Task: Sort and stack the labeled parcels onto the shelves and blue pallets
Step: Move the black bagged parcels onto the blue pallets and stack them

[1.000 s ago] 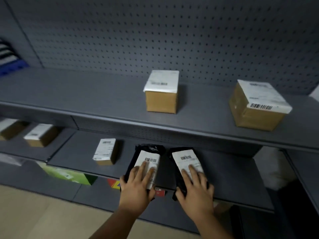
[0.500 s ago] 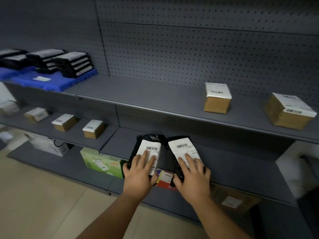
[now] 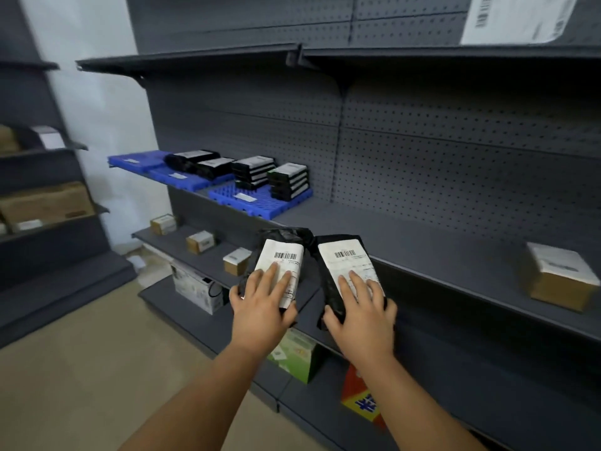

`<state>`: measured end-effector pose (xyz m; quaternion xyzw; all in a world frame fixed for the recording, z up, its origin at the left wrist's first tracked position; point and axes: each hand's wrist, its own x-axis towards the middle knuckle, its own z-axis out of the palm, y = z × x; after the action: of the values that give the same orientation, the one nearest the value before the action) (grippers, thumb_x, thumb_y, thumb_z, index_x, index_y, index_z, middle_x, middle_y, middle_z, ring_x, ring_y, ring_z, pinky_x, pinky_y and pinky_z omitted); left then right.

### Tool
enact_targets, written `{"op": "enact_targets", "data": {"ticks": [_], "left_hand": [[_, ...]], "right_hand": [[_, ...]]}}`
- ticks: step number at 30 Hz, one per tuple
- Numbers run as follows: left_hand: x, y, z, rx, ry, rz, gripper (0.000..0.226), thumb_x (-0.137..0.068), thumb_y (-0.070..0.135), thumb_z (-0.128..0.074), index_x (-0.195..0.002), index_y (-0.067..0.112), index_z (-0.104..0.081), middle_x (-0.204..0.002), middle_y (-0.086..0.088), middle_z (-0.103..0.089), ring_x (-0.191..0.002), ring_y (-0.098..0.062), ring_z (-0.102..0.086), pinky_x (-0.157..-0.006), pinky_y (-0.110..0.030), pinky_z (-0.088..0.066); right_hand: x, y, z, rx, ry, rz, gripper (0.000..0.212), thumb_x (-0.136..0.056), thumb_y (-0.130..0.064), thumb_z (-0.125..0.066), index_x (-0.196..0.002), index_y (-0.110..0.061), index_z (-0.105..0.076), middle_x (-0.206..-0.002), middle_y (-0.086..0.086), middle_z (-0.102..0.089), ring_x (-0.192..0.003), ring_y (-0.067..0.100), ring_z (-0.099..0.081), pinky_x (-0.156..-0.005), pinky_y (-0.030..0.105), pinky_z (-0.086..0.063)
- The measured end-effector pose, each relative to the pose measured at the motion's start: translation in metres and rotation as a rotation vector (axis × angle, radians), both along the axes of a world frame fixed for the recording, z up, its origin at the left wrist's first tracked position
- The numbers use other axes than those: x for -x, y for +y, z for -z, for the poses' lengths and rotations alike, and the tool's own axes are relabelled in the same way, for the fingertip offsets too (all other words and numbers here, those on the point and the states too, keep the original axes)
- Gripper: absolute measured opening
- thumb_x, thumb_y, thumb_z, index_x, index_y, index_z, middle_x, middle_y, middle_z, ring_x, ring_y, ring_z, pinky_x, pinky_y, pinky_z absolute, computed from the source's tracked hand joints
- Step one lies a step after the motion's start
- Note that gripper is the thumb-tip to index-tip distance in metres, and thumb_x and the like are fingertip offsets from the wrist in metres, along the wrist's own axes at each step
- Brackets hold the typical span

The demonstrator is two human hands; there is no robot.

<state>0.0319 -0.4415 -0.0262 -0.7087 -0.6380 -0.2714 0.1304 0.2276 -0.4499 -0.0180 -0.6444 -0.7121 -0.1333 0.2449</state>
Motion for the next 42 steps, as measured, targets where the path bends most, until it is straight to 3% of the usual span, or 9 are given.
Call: {"op": "enact_targets", "data": {"ticks": [14,22,30,36,42], "left_hand": [[0.155,0.120,-0.068,-0.134,0.025,-0.195,0.058,-0.083,0.054,-0.039,-0.132,0.029,-0.055,-0.143,-0.001,-0.050,-0.128,-0.027,-0.038,-0.095,-0.062,-0.037],[0.255,0.182,-0.080,-0.113,0.028,-0.261,0.057,-0.084,0.054,-0.038,-0.133,0.030,-0.054,-0.144,0.000,-0.049,-0.129,-0.028,-0.042,-0.096,-0.063,-0.037],[0.380,0.268,-0.086,-0.095,0.044,-0.203,0.057,-0.083,0.054,-0.038,-0.132,0.031,-0.054,-0.142,0.000,-0.050,-0.128,-0.025,-0.036,-0.093,-0.062,-0.040],[0.448,0.327,-0.099,-0.091,0.045,-0.150,0.059,-0.085,0.055,-0.034,-0.135,0.030,-0.051,-0.145,-0.001,-0.047,-0.131,-0.027,-0.035,-0.096,-0.061,-0.035],[0.486,0.387,-0.102,-0.081,0.029,-0.120,0.055,-0.089,0.052,-0.045,-0.140,0.031,-0.046,-0.150,0.000,-0.041,-0.135,-0.027,-0.034,-0.099,-0.060,-0.032]], "right_hand": [[0.164,0.164,-0.062,-0.178,0.039,-0.198,0.064,-0.080,-0.057,-0.048,-0.134,-0.023,-0.055,-0.141,-0.001,-0.051,-0.126,0.028,-0.041,-0.090,0.052,-0.038],[0.269,0.238,-0.069,-0.233,0.034,-0.256,0.062,-0.078,-0.054,-0.054,-0.132,-0.024,-0.057,-0.139,-0.001,-0.052,-0.124,0.030,-0.042,-0.089,0.053,-0.038],[0.391,0.310,-0.082,-0.224,0.006,-0.169,0.063,-0.080,-0.058,-0.043,-0.133,-0.025,-0.054,-0.140,-0.001,-0.051,-0.125,0.029,-0.040,-0.090,0.053,-0.037],[0.463,0.353,-0.094,-0.208,0.027,-0.103,0.063,-0.081,-0.057,-0.046,-0.134,-0.025,-0.054,-0.141,-0.001,-0.050,-0.126,0.028,-0.038,-0.091,0.055,-0.035],[0.503,0.406,-0.101,-0.198,0.026,-0.058,0.062,-0.080,-0.057,-0.046,-0.133,-0.024,-0.055,-0.140,-0.001,-0.051,-0.125,0.029,-0.039,-0.090,0.056,-0.037]]}}
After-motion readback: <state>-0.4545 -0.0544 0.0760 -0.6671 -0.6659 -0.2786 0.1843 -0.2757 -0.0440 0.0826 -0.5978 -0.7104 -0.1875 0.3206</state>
